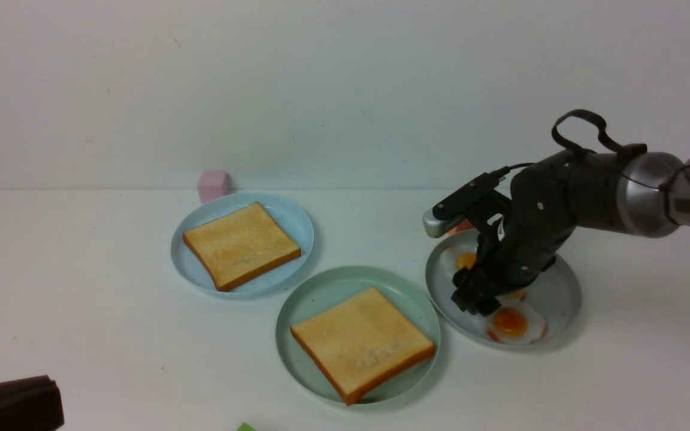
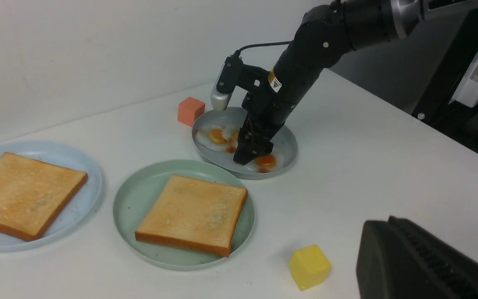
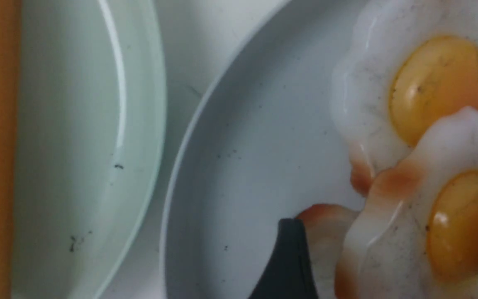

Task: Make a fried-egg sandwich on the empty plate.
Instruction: Use the right arm to grab a fried egg, then use the right arm to place the fried egg on the slice of bread in the middle

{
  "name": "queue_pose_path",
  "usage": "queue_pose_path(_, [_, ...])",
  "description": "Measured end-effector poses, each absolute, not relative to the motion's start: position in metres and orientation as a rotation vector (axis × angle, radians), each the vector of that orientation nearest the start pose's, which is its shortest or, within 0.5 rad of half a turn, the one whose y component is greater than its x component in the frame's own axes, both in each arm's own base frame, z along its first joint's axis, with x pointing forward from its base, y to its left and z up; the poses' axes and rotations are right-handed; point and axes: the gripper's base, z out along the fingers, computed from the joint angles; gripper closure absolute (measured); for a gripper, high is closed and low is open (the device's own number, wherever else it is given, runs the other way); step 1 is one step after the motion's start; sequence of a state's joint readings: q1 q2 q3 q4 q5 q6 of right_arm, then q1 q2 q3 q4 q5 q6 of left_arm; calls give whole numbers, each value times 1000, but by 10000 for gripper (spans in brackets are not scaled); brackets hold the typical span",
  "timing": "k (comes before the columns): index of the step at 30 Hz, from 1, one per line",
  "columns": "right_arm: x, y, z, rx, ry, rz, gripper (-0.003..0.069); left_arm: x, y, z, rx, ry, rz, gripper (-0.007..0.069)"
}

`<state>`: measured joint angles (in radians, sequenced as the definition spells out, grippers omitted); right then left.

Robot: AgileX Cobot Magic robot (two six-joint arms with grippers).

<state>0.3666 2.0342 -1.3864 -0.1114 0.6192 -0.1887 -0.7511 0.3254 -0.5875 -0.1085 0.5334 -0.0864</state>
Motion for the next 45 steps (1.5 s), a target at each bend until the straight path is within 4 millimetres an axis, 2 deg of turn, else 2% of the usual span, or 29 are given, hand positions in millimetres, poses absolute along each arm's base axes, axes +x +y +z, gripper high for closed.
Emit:
queue_pose_path(4, [394,145,160,-862,2603,-74,176,42,-47,340,545,1728,-735,638])
queue_pose_path(7, [393,146,161,-859,2615,-67,321,42,-47,340,544,1729,-737,638])
queue_pose_path(9, [393,146,162,-860,2617,-67,393,42,-47,340,543,1730,-739,638])
queue_pose_path(14, [390,144,173,-864,2607,-78,445,42,-47,340,541,1730,-742,638])
queue_pose_path(19, [387,141,187,-882,2587,-114,573,42,-47,340,541,1730,-742,638])
queue_pose_path(26, [381,136,204,-888,2583,-141,576,41,-47,338,547,1744,-738,638])
queue_pose_path(31, [374,129,226,-851,2571,-200,576,41,-47,337,554,1761,-734,638])
queue_pose_path(33, [370,126,238,-805,2560,-215,576,41,-47,336,555,1765,-733,638])
queue_pose_path(36, [356,123,267,-696,2543,-194,576,41,-46,336,561,1766,-719,638])
queue_pose_path(39, [338,137,288,-685,2523,-135,576,42,-46,336,565,1764,-707,638])
queue_pose_path(41, [320,164,298,-747,2485,-56,576,42,-46,336,566,1764,-703,638])
queue_pose_path(42, [316,169,298,-763,2477,-42,576,42,-46,336,566,1764,-703,638])
queue_pose_path(44, [298,204,299,-858,2426,38,576,42,-46,336,567,1763,-699,638])
queue_pose_path(45, [296,206,299,-867,2425,43,576,42,-46,336,567,1763,-699,638])
